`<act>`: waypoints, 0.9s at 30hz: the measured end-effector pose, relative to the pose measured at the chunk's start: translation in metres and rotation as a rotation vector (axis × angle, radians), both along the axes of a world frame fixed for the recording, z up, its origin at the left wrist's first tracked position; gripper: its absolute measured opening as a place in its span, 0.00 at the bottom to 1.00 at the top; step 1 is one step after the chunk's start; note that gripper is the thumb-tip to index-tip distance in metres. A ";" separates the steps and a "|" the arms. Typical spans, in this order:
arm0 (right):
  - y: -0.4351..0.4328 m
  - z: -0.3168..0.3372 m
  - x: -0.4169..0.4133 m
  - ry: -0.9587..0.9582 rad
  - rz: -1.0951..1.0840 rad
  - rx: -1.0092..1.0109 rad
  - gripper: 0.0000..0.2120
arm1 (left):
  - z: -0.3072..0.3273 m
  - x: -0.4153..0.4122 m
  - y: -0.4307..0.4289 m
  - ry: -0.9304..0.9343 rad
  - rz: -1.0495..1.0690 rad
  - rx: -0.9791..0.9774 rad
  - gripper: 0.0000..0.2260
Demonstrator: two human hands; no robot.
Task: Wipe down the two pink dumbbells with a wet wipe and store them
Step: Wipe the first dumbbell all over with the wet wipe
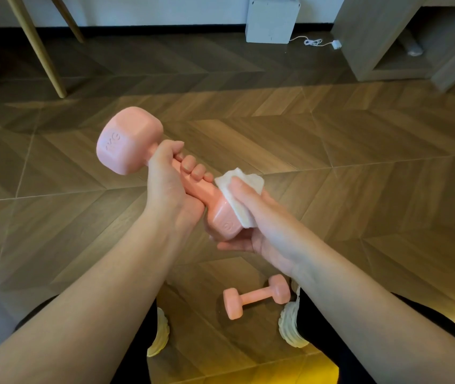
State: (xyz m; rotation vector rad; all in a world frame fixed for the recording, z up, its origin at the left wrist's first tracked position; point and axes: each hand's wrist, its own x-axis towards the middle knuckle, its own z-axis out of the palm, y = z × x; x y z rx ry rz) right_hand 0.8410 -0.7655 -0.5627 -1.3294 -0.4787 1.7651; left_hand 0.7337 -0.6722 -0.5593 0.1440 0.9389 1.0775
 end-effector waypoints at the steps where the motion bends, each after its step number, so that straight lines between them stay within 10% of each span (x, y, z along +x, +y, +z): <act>1: 0.000 0.001 0.001 0.019 -0.007 -0.009 0.21 | 0.001 0.000 0.001 -0.005 -0.003 -0.001 0.15; 6: -0.001 0.006 0.014 0.209 0.071 0.070 0.23 | 0.003 -0.008 0.009 -0.042 0.031 -0.012 0.15; 16: 0.002 0.002 -0.001 -0.009 0.004 0.063 0.22 | 0.002 -0.006 0.005 -0.052 0.008 0.004 0.14; 27: 0.003 0.008 0.025 0.348 0.089 0.023 0.26 | 0.001 -0.005 0.005 -0.154 0.041 0.025 0.13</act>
